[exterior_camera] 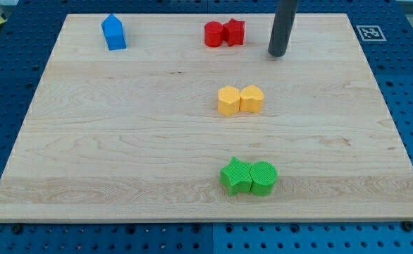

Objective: Separate red star from the red circle

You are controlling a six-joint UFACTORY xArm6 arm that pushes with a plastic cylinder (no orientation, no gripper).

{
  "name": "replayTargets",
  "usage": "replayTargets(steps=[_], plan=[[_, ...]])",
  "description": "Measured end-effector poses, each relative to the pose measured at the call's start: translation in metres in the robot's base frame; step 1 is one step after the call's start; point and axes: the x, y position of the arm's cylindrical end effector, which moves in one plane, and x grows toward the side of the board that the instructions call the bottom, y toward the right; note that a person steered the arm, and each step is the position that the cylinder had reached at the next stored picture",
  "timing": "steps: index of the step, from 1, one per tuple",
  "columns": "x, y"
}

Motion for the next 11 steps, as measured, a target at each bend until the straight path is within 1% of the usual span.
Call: replayTargets(steps=[1,2,3,4,9,10,11], plan=[[-0.037,0.004],[-0.090,-0.012],[-0.107,-0.036],[-0.107,-0.066],[-0.106,-0.082],[-0.101,-0.098],[-0.077,-0.099]])
